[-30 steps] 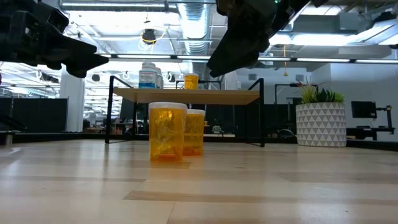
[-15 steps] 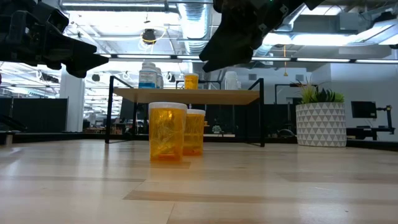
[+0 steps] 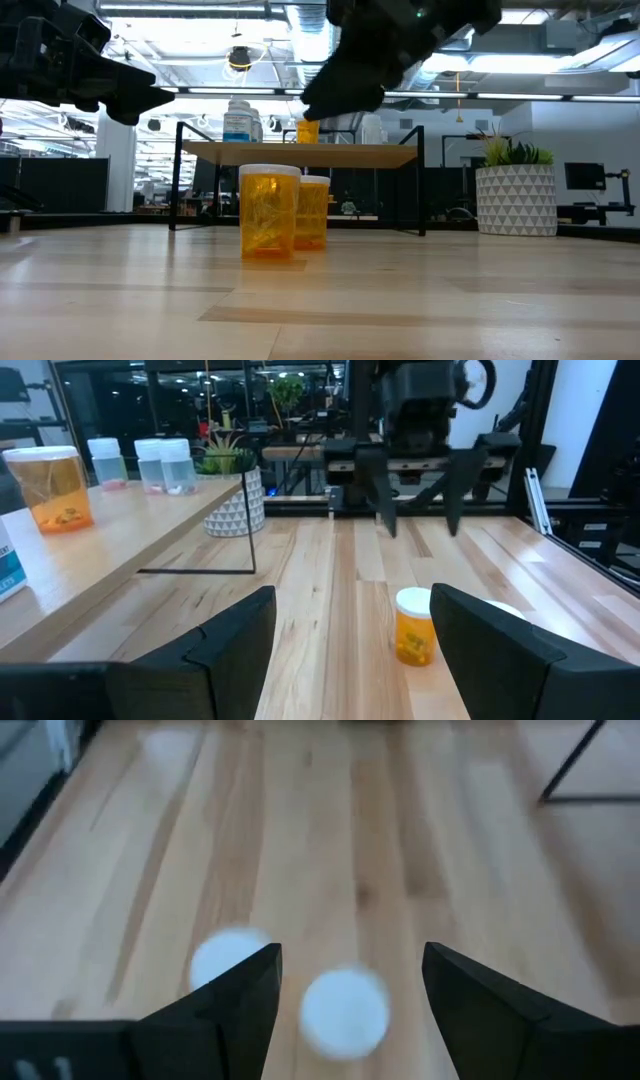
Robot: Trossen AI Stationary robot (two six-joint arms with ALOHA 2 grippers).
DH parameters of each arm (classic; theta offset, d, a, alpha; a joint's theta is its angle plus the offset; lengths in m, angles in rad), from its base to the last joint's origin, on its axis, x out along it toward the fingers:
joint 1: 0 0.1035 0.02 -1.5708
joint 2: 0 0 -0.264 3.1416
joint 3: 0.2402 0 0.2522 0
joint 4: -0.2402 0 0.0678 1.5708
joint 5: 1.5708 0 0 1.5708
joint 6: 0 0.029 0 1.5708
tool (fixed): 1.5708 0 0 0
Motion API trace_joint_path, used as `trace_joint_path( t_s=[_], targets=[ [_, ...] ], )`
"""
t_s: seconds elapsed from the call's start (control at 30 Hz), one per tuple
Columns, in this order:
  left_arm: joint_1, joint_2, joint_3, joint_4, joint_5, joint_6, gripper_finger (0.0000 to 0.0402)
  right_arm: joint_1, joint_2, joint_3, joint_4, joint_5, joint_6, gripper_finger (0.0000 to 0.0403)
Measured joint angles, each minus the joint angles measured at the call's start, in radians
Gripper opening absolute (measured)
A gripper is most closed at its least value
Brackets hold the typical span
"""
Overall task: Pick and place medicine bottles onto shelf by color
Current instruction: Put the top orange pill bottle aligned with the other orange pill bottle on the shelf
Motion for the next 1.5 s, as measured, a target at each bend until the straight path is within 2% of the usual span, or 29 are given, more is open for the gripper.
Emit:
trace_joint_path(
  t_s=[0.4,0.7,0.83,1.17,1.5],
  targets=[
    [0.0,0.014,0.0,0.0,-0.001,0.0,0.0254,-0.013,0.018,-0.003,0.033,0.001,0.002,0.0273],
    [0.0,0.014,0.0,0.0,-0.001,0.0,0.0254,-0.018,0.018,-0.003,0.069,0.001,0.001,0.0343],
    [0.0,0.014,0.0,0.0,-0.001,0.0,0.0254,-0.018,0.018,-0.003,0.065,0.001,0.003,0.036],
    [0.0,0.014,0.0,0.0,-0.001,0.0,0.0254,-0.018,0.018,-0.003,0.06,0.001,0.026,0.0354],
    [0.0,0.014,0.0,0.0,0.0,0.0,0.0254,0.009,0.018,-0.003,-0.005,-0.003,-0.042,0.0352]
  ],
)
